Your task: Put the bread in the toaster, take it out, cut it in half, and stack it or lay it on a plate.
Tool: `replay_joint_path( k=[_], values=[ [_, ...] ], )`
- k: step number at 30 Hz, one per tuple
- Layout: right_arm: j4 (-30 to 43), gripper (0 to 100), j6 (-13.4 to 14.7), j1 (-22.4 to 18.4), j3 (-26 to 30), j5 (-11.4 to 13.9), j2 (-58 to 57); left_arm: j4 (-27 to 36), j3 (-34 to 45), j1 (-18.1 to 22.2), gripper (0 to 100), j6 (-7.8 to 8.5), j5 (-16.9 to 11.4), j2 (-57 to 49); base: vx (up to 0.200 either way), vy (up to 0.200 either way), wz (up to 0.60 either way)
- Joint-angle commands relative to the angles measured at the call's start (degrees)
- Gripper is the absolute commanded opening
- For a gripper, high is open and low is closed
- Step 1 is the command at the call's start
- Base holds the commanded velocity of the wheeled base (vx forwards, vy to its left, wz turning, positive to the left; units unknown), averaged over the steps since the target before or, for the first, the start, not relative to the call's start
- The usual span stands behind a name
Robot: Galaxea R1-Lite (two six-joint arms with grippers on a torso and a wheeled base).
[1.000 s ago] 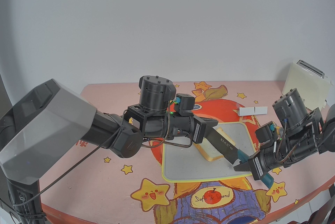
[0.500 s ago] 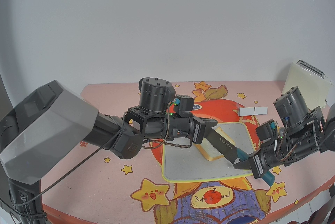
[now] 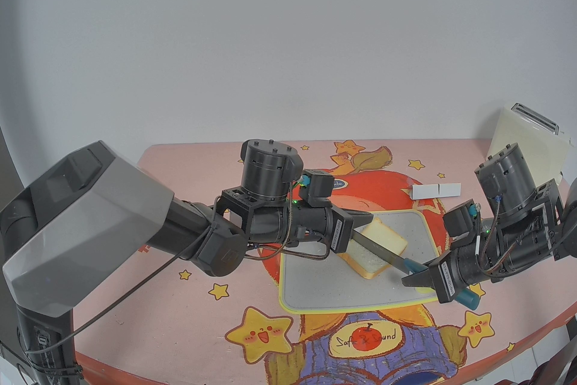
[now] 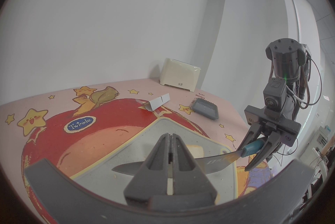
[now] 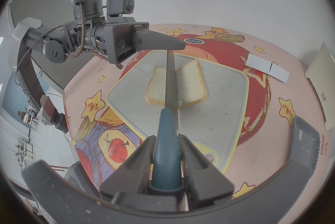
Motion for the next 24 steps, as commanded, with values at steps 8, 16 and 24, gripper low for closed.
replay_joint_path(
  k=[8, 16, 24],
  values=[
    [-0.03, 0, 0.32, -0.4, 0.05, 0.08, 0.26, -6.84, -4.05, 0.35, 0, -1.49, 0.37, -0.32, 0.0, 0.0, 0.0],
    [-0.12, 0, 0.5, -0.49, -0.39, 0.78, 0.08, -7.28, -2.91, 0.53, 0, -2.19, 1.25, -9.29, 0.0, 0.0, 0.0],
    [-0.2, 0, 0.85, -0.75, -0.83, 1.13, -0.18, -7.28, 1.05, 0.62, 0, -1.93, 1.34, -10.52, 0.0, 0.0, 0.0]
  ],
)
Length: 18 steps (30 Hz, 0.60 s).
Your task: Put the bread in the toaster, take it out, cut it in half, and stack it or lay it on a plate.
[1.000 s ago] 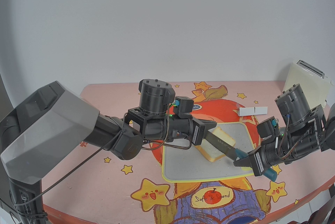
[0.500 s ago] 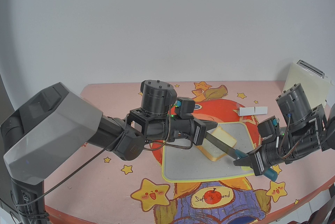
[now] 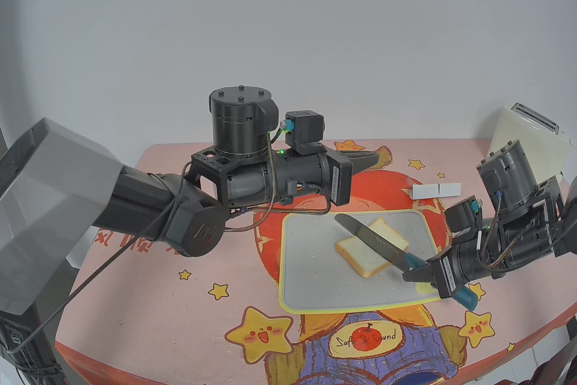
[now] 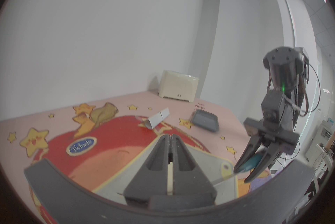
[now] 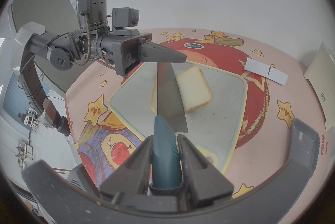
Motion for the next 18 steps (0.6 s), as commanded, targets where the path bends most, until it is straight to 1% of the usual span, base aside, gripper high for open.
replay_joint_path(
  k=[1, 3, 4, 8, 11, 15, 18],
  values=[
    [-0.06, 0, 0.55, -0.09, -0.28, 0.12, -0.12, -0.09, 1.28, 0.07, 0, 0.03, -0.07, -1.8, 0.0, 0.0, 0.0],
    [-0.06, 0, 1.07, -0.09, -0.37, 0.12, -0.03, 0.09, 1.28, 0.07, 0, 0.03, -0.07, -1.53, 0.0, 0.0, 0.0],
    [-0.06, 0, 1.95, -0.09, -0.54, 0.12, 0.14, 0.26, 1.37, 0.07, 0, 0.03, -0.07, -1.27, 0.0, 0.0, 0.0],
    [-0.06, 0, 2.13, -0.09, -0.63, 0.21, 0.23, 0.09, 1.28, -0.11, 0, 0.03, -0.07, 0.23, 0.0, 0.0, 0.0],
    [0.03, 0, 3.62, -0.09, -1.25, 0.21, 0.14, 0.0, 1.37, -0.29, 0, 0.39, -0.07, 1.28, 0.0, 0.0, 0.0],
    [0.03, 0, 4.85, -0.09, -1.25, 1.7, 0.49, 0.09, 1.37, -0.29, 0, 0.39, -0.07, 2.69, 0.0, 0.0, 0.0],
    [0.12, 0, 4.85, -0.09, -1.16, 1.97, 0.93, 0.0, 1.37, -0.37, 0, 0.65, -0.07, 3.92, 0.0, 0.0, 0.0]
  ],
)
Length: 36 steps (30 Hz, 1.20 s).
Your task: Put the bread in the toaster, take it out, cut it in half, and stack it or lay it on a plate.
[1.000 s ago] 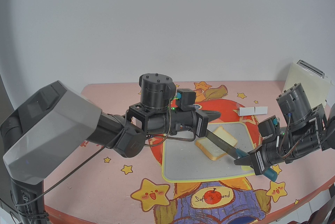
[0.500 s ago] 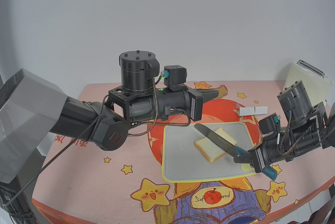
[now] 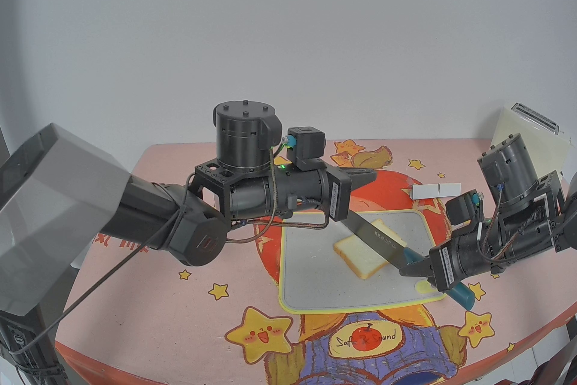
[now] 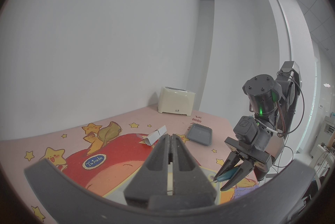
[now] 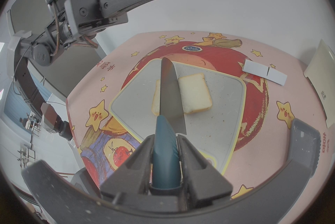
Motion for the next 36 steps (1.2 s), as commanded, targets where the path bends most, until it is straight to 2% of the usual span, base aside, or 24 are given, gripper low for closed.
replay_joint_path(
  k=[1, 7, 11, 36],
  values=[
    [0.11, 0, 0.06, 0.02, 0.02, 0.13, 0.67, -0.11, 0.07, -0.1, 0, 0.4, -0.03, 2.02, 0.0, 0.0, 0.0],
    [0.11, 0, 0.06, -0.51, 0.02, 0.22, 0.76, -0.38, 1.92, -0.37, 0, 0.49, -0.03, 2.11, 0.0, 0.0, 0.0],
    [0.11, 0, 0.06, -1.12, -0.06, 0.22, 1.64, -0.38, 2.97, -0.37, 0, 1.19, -0.03, 2.11, 0.0, 0.0, 0.0],
    [0.28, 0, 0.15, -1.21, 0.11, 0.3, 2.43, -1.34, 3.59, -1.42, 0, 1.19, 0.58, 3.43, 0.0, 0.0, 0.0]
  ],
)
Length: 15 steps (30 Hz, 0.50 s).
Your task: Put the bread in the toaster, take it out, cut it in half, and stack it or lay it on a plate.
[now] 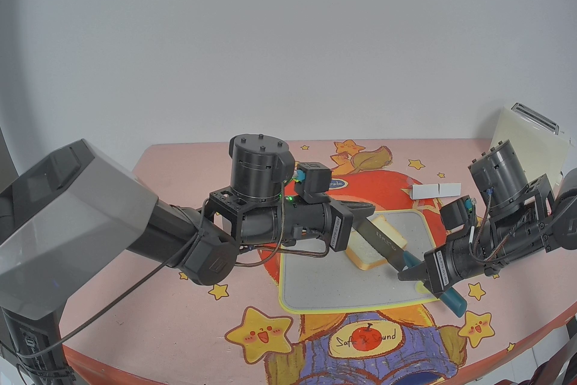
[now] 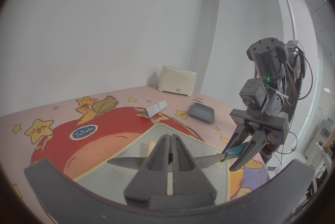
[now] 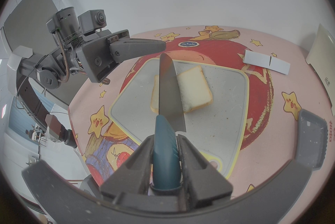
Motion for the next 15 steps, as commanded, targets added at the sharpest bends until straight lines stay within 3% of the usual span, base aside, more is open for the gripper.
replay_joint_path(
  k=[1, 5, 11, 15],
  values=[
    [0.08, 0, 0.05, 0.03, 0.0, 0.17, 0.05, -1.48, -0.25, -0.16, 0, -0.1, 0.11, 1.11, 0.0, 0.0, 0.0],
    [-0.01, 0, 0.84, -0.85, -0.09, 2.37, 0.05, -5.7, -0.86, -0.07, 0, -0.89, 0.37, 1.38, 0.0, 0.0, 0.0],
    [-0.19, 0, 3.22, -0.94, -0.17, 5.62, -0.13, -5.78, -0.42, 0.28, 0, -1.24, 0.37, 0.76, 0.0, 0.0, 0.0],
    [-0.1, 0, 3.39, -1.2, -0.09, 5.8, 0.14, -5.87, 0.72, 0.28, 0, -1.16, 0.37, 0.58, 0.0, 0.0, 0.0]
  ],
)
